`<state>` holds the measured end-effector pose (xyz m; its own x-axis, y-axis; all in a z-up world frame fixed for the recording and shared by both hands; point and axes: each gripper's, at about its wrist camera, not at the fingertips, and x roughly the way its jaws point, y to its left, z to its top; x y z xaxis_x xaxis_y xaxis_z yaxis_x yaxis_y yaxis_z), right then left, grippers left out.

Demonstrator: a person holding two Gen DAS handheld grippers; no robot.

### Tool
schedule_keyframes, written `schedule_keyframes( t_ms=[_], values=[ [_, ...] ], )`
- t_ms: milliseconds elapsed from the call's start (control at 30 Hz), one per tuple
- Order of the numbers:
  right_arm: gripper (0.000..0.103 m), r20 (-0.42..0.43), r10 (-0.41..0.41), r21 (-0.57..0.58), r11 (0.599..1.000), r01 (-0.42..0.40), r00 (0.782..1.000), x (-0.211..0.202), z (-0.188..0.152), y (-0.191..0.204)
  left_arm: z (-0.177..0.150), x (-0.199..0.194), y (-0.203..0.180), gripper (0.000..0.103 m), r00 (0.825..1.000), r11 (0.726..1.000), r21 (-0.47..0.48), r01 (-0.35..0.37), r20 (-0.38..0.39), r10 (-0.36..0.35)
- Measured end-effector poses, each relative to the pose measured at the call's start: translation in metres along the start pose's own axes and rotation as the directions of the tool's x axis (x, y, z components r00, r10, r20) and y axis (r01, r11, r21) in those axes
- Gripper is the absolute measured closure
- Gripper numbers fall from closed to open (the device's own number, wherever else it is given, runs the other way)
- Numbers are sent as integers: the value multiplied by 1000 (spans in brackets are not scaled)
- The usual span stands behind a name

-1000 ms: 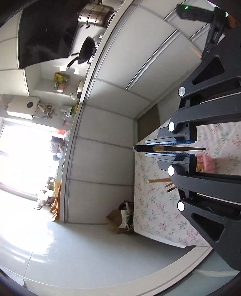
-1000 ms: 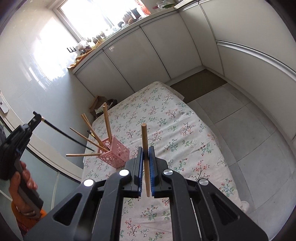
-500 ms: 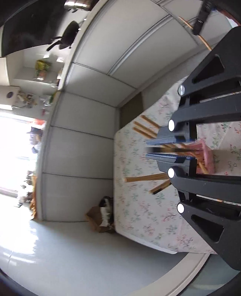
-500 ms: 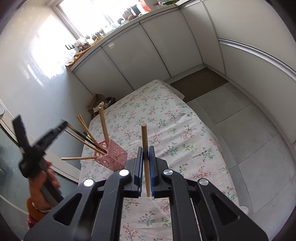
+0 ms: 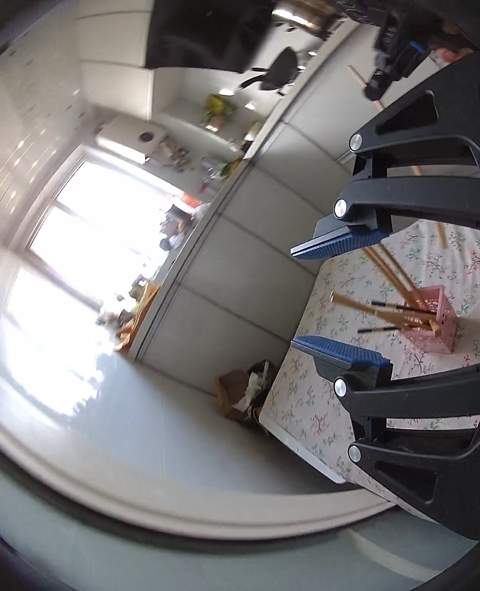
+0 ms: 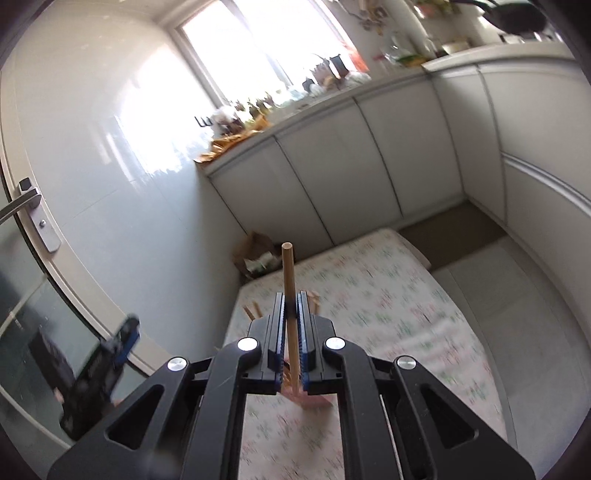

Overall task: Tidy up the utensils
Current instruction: 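Carry both chopsticks upright over the pink basket and lower them in, then open both tools to release the chopsticks into the basket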

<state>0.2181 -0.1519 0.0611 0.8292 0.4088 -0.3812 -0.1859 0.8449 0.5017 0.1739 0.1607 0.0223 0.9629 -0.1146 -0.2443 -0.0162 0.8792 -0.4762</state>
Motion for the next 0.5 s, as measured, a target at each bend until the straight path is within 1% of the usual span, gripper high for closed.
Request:
schedule_keyframes(
  t_ms=[67, 167, 300, 367, 500],
  values=[
    [97, 7, -11, -28, 1000, 11, 1000, 13, 3, 12, -2, -2, 9, 62, 1000, 1000, -9, -10, 1, 10],
    [97, -6, -42, -80, 996, 41, 999, 40, 1, 26, -7, 1, 23, 62, 1000, 1000, -11, -29, -12, 29],
    [97, -47, -90, -138, 987, 83, 995, 77, -15, 34, -7, 7, 40, 62, 999, 999, -27, -28, -34, 27],
    [97, -82, -103, -155, 984, 89, 991, 95, -27, 35, -10, 10, 46, 62, 998, 999, -34, -29, -50, 28],
    [96, -98, -132, -217, 970, 108, 986, 118, -45, 43, -10, 13, 52, 62, 997, 999, -48, -21, -72, 18]
  ],
)
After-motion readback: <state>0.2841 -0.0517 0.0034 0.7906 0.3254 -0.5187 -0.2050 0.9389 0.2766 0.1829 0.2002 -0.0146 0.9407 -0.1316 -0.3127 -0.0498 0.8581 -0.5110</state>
